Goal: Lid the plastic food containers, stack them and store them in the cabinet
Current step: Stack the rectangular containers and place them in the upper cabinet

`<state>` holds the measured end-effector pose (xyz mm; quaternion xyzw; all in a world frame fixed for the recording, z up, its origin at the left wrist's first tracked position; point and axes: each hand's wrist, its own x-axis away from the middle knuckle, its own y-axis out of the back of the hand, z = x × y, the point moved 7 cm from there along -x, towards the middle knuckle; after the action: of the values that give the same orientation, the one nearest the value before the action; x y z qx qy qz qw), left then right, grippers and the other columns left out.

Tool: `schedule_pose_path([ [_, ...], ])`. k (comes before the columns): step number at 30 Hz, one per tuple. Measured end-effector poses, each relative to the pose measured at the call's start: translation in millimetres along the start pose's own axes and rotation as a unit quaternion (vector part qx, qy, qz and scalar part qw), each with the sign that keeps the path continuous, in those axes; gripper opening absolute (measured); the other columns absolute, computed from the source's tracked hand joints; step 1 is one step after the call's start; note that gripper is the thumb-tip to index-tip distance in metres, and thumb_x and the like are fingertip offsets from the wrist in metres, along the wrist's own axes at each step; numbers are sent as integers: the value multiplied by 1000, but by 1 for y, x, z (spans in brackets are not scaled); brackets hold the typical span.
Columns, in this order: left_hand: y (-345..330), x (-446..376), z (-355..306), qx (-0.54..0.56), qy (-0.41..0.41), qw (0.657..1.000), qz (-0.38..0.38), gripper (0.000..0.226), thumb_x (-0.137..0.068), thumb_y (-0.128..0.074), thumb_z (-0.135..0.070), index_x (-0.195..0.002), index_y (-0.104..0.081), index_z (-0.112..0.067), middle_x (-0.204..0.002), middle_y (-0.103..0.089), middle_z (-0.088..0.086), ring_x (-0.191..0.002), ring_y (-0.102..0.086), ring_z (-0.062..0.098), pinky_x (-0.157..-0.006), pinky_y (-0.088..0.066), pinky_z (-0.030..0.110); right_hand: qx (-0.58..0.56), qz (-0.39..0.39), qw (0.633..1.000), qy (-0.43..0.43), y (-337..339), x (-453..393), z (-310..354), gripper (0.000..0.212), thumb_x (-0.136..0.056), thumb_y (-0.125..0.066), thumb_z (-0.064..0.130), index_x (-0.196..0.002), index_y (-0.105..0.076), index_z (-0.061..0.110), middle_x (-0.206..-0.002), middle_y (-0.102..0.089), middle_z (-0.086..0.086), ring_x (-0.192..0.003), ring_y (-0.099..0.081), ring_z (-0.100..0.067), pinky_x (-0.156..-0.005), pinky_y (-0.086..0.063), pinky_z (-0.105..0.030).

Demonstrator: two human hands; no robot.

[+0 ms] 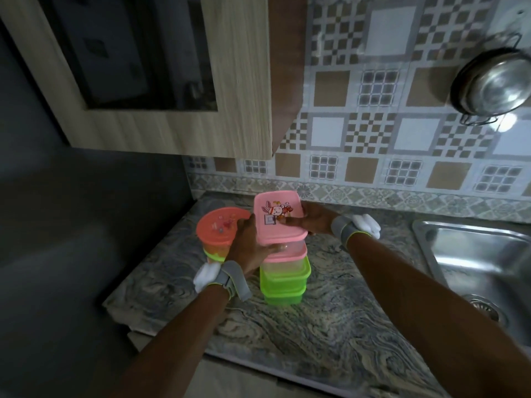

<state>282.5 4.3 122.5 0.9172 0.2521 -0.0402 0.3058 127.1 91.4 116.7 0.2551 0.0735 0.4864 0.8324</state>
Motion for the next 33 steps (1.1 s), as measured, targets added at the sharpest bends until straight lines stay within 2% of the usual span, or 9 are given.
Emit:
schedule_pose_path([
  [3, -3, 0, 12, -28, 4, 1000, -9, 82, -69, -90, -27, -139, -49, -14, -130, -62, 4, -121, -55, 24, -104, -45, 33, -12, -4, 1000, 17, -2, 0, -8, 36, -93, -68, 22, -126, -61, 11, -120, -68, -6, -90, -65, -1, -71, -51, -6],
  [6, -1, -1, 21, -13, 3, 1000, -19, 77, -70, -88, -35, -137, -50, -25, -113, -56, -21, -106, -53, 10, -83, -39, 5, -15, -25, 1000, -7, -1, 3, -18, 40, -95, -62, 36, -123, -64, 7, -114, -70, -8, -91, -69, -14, -76, -55, -20],
  [10, 3, 0, 41, 51, 58, 995, -59, 48, -87, -70, -49, -122, -59, -18, -118, -64, 3, -106, -62, 15, -91, -51, 33, 3, -125, 991, -51, 16, 8, -39, 74, -99, -24, 61, -101, -64, -2, -92, -68, -21, -64, -59, -22, -60, -46, -27],
  [14, -1, 25, 73, 195, 179, 953, -150, 26, -105, -47, -30, -103, -58, -6, -103, -64, 14, -75, -65, 8, -55, -54, 17, 31, -188, 975, -118, 25, 12, -80, 66, -105, -20, 48, -107, -60, -5, -102, -63, -31, -77, -60, -29, -75, -44, -39],
  [16, -13, 32, 93, 166, 231, 951, -121, 32, -106, -43, -31, -102, -63, -6, -105, -67, 17, -93, -68, 31, -78, -60, 35, 9, -177, 973, -145, 17, 14, -102, 60, -106, -23, 41, -113, -58, -8, -101, -61, -32, -90, -65, -42, -78, -48, -44],
  [19, -33, 34, 112, 147, 275, 948, -54, 52, -107, -35, -40, -116, -66, 1, -122, -67, 21, -116, -62, 35, -105, -45, 52, 47, -109, 975, -187, -9, 19, -130, 54, -107, -22, 40, -136, -48, 4, -130, -55, -24, -117, -58, -42, -84, -46, -36],
  [23, -60, 30, 106, 264, 273, 925, -14, 58, -108, -24, -41, -147, -44, -3, -151, -45, 24, -140, -42, 42, -117, -32, 57, 18, -72, 975, -210, -41, 27, -152, 38, -105, -24, 46, -126, -46, 23, -110, -50, -2, -84, -52, -11, -84, -45, -33],
  [29, -80, 25, 104, 369, 273, 888, -31, 51, -108, -26, -35, -150, -41, -9, -149, -49, 19, -134, -50, 38, -110, -42, 56, -71, -1, 971, -230, -65, 31, -152, 49, -94, -41, 48, -141, -42, 32, -135, -52, 0, -106, -64, -25, -76, -60, -45],
  [33, -90, 22, 106, 389, 270, 881, -2, 51, -106, -30, -40, -145, -48, -11, -141, -57, 15, -109, -64, 29, -85, -58, 42, -136, -17, 960, -244, -71, 33, -157, 45, -101, -32, 50, -139, -44, 30, -142, -48, -4, -115, -58, -33, -64, -59, -41],
])
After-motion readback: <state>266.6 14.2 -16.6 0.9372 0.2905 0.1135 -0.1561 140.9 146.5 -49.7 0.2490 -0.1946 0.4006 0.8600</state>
